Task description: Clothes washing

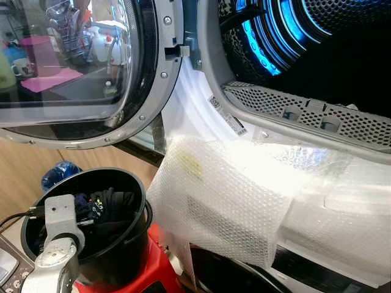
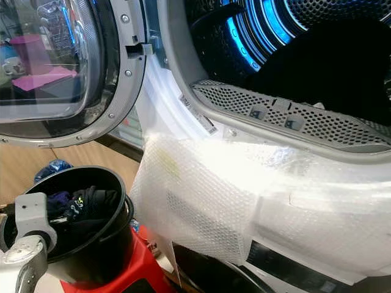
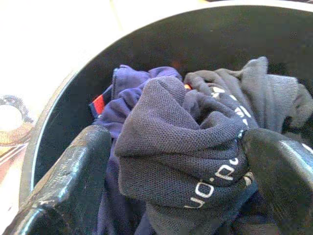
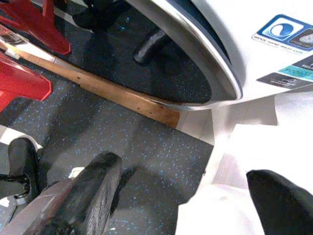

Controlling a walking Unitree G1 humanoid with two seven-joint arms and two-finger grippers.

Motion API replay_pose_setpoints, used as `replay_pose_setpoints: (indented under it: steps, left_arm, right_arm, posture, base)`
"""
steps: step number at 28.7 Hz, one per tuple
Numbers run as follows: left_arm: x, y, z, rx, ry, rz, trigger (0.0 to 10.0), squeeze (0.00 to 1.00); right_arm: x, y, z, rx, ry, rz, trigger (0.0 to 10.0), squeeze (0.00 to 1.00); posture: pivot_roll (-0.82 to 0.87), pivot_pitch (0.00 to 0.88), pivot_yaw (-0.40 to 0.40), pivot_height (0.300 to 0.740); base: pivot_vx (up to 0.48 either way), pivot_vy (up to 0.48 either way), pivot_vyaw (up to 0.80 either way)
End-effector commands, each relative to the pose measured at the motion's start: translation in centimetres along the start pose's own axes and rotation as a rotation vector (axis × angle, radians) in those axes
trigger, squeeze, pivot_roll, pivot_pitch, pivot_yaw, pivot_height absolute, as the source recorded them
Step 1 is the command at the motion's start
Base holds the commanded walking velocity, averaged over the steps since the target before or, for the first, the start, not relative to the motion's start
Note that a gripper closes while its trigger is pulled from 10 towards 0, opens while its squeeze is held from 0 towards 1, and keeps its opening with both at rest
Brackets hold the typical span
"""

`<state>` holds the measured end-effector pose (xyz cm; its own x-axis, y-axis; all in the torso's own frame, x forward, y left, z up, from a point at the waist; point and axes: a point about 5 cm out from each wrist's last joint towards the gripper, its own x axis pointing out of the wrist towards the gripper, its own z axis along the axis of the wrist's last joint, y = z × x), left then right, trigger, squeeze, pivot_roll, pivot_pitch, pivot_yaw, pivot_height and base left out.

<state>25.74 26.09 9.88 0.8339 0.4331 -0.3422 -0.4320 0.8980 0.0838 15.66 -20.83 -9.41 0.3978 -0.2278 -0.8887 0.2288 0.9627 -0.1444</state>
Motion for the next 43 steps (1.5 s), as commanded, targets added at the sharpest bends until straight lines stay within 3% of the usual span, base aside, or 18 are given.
replay_pose_setpoints:
  steps: [1,18,24,25,26,29,43]
  left_arm:
    - [0.3,0.5,0.2,0.023,-0.001,0.042,10.0,0.00]
    - [2.1,-1.7,-0.4,0.048,0.034,0.004,10.0,0.00]
    - [2.2,-1.9,-1.1,0.001,0.062,0.005,10.0,0.00]
    - [2.3,-1.9,-1.1,0.001,0.063,0.003,4.1,0.00]
    - [2.3,-2.0,-1.2,-0.002,0.067,0.000,0.0,0.00]
    - [2.4,-2.2,-1.2,-0.007,0.066,-0.010,0.0,0.00]
    - [2.2,-2.4,-1.3,-0.021,0.070,-0.022,0.0,0.00]
  right_arm:
    - [0.0,-0.1,-0.5,-0.008,0.017,0.000,10.0,0.00]
    - [0.0,-0.5,-0.1,-0.124,-0.007,-0.028,10.0,0.00]
    - [0.0,-0.5,-0.1,-0.177,-0.018,-0.030,10.0,0.00]
    - [0.0,-0.5,-0.1,-0.181,-0.018,-0.031,10.0,0.00]
    - [0.0,-0.5,-0.1,-0.189,-0.018,-0.031,10.0,0.00]
    - [0.0,-0.4,-0.1,-0.241,-0.023,-0.026,10.0,0.00]
    - [0.0,-0.1,-0.1,-0.274,-0.024,-0.020,10.0,0.00]
  posture:
    - [0.04,0.008,0.004,0.740]
    - [0.02,0.000,-0.001,0.740]
    - [0.01,0.000,-0.005,0.740]
    - [0.01,0.000,-0.006,0.740]
    - [0.01,0.000,-0.006,0.740]
    - [0.01,0.000,-0.008,0.740]
    - [0.03,0.000,-0.011,0.740]
  base:
    - [0.000,0.000,0.00]
    - [0.000,0.000,0.00]
    - [0.000,0.000,0.00]
    - [0.000,0.000,0.00]
    - [0.000,0.000,0.00]
    - [0.000,0.000,0.00]
    - [0.000,0.000,0.00]
